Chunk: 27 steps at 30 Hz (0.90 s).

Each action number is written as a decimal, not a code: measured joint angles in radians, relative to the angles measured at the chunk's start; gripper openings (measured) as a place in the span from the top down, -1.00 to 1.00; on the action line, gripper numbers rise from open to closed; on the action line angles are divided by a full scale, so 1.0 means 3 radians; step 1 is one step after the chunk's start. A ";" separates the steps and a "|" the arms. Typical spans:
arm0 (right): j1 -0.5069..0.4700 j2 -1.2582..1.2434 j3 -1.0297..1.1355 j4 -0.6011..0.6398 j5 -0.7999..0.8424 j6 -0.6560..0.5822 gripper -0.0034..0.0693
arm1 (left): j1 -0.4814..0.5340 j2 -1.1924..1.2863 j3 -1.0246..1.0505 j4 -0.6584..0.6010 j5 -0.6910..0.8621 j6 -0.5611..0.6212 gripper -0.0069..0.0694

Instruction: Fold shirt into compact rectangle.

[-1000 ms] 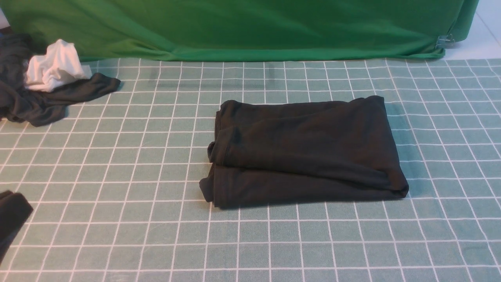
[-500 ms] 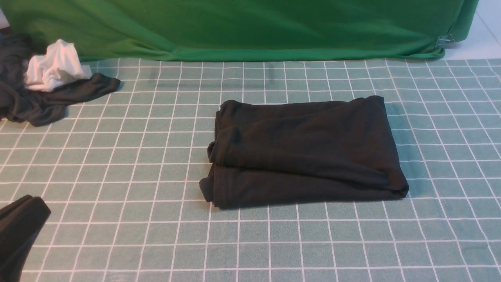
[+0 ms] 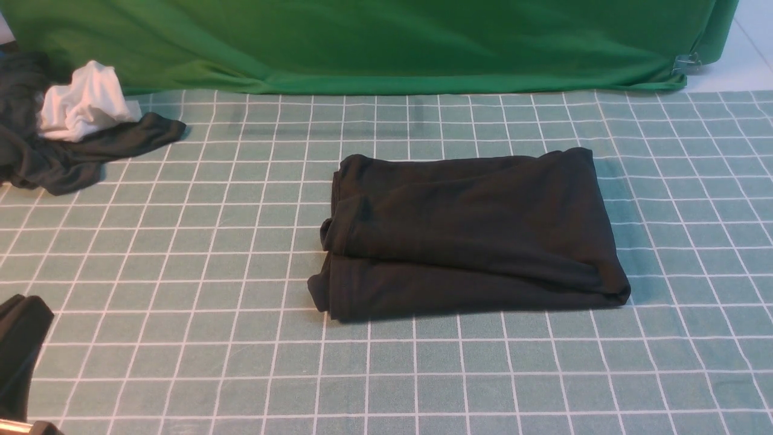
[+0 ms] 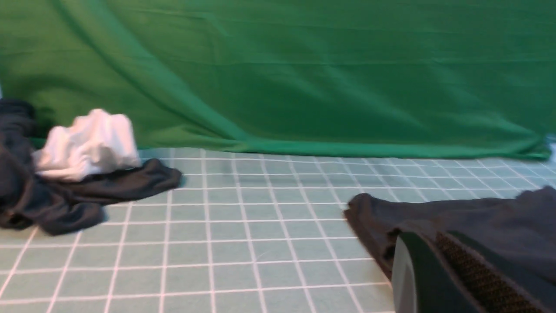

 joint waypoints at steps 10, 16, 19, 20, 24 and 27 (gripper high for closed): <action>0.0000 0.0000 0.0000 0.0000 0.0004 0.0000 0.25 | 0.0411 -0.0332 0.0482 -0.0428 -0.0016 0.0353 0.79; 0.0000 0.0000 0.0000 0.0000 0.0003 0.0000 0.25 | 0.0437 -0.0336 0.0482 -0.0426 0.0183 0.0365 0.79; 0.0000 0.0000 0.0000 0.0000 0.0003 0.0000 0.25 | 0.0437 -0.0336 0.0482 -0.0433 0.0190 0.0365 0.79; 0.0000 0.0000 0.0000 0.0000 0.0003 0.0003 0.25 | 0.0437 -0.0336 0.0482 -0.0434 0.0193 0.0365 0.79; 0.0000 0.0000 0.0000 0.0000 0.0003 0.0001 0.25 | 0.0437 -0.0336 0.0482 -0.0443 0.0199 0.0385 0.79; 0.0000 0.0000 0.0000 0.0000 0.0003 0.0001 0.25 | 0.0437 -0.0336 0.0482 -0.0443 0.0203 0.0393 0.79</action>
